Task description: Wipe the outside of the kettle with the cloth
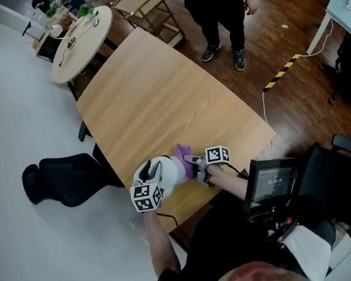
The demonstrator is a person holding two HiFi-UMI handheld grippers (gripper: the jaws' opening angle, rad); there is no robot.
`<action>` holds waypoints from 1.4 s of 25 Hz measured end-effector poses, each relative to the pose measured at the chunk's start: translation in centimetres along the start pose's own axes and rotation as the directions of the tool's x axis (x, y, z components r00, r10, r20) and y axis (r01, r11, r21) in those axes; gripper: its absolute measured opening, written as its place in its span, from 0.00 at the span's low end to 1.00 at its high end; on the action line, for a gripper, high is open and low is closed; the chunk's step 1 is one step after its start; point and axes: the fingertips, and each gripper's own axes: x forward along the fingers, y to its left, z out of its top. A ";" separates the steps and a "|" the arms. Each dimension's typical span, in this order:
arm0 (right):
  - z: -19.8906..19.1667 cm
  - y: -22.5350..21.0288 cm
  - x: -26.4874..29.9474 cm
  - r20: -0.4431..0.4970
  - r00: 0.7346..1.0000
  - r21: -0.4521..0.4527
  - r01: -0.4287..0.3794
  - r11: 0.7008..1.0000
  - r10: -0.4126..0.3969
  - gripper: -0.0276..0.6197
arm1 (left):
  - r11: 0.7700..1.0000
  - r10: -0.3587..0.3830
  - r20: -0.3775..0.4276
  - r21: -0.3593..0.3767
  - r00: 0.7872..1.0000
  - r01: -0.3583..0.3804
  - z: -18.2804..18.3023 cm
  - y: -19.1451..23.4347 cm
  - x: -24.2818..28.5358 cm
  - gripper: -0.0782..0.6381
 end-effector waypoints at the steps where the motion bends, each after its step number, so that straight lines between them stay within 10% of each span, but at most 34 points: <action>1: 0.9 -1.6 0.8 -0.010 0.999 -0.042 0.035 0.999 -0.036 0.15 | 1.000 -0.018 0.034 0.015 0.999 0.017 1.2 0.5 0.5 0.45; 7: 5.9 -3.8 1.5 -0.081 0.976 -0.106 0.192 0.976 -0.200 0.15 | 0.968 -0.221 0.023 0.124 0.975 0.216 7.2 1.6 5.9 0.46; 10: 5.7 -3.5 0.9 -0.132 0.974 -0.075 0.178 0.981 -0.186 0.15 | 0.981 -0.166 0.014 0.101 0.986 0.164 7.0 2.2 6.6 0.46; 14: 11.0 10.8 -0.1 -0.093 0.995 -0.266 -0.068 0.961 0.045 0.15 | 0.998 0.052 0.000 0.022 0.999 -0.052 7.7 3.8 7.1 0.46; 18: 9.7 21.5 1.2 -0.214 0.923 -0.351 -0.379 0.856 0.321 0.15 | 0.990 0.144 -0.001 0.002 0.990 -0.144 5.3 3.2 6.4 0.46; 22: 9.0 8.4 3.8 -0.212 0.976 -0.163 -0.082 0.983 0.047 0.16 | 0.991 0.124 0.033 0.043 0.992 -0.125 5.2 2.6 6.6 0.45; 25: 10.1 1.0 2.3 -0.212 0.961 -0.207 0.132 0.969 -0.176 0.15 | 0.993 0.112 0.117 -0.037 0.987 -0.108 6.3 2.9 5.3 0.48; 27: 11.1 5.3 0.5 -0.190 0.968 -0.304 0.100 0.947 -0.163 0.15 | 0.980 0.137 0.219 -0.174 0.966 -0.099 6.2 4.6 2.0 0.55; 30: 11.3 20.0 0.7 -0.167 0.983 -0.569 -0.037 0.821 -0.071 0.15 | 0.956 0.049 0.311 -0.289 0.949 0.046 1.1 6.6 -2.9 0.72; 35: -3.9 33.2 8.1 -0.281 0.911 -0.941 -0.199 0.274 -0.302 0.16 | 0.984 -0.056 0.223 -0.152 0.973 0.091 -10.4 8.3 -1.5 0.73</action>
